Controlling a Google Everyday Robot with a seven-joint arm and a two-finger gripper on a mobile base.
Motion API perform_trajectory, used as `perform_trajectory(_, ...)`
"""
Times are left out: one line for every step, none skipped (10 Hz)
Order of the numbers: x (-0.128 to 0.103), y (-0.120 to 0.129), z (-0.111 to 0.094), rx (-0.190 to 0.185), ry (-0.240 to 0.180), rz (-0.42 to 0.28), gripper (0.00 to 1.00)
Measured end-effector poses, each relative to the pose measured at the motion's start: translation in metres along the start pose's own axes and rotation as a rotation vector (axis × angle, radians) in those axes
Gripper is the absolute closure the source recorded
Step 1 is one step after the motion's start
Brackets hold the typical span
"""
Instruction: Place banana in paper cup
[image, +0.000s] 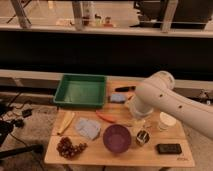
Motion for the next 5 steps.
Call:
perform_trajectory(0.0028, 0.0007, -0.0005, 0.002, 0.004, 0.003, 0.2)
perform_trajectory(0.0026, 0.0006, -0.0003, 0.002, 0.004, 0.002, 0.2)
perform_trajectory(0.0005, 0.0002, -0.0001, 0.0, 0.001, 0.0, 0.2)
perform_trajectory(0.0017, 0.0004, -0.0003, 0.001, 0.003, 0.002, 0.2)
perform_trajectory(0.0023, 0.0007, -0.0005, 0.001, 0.003, 0.003, 0.2)
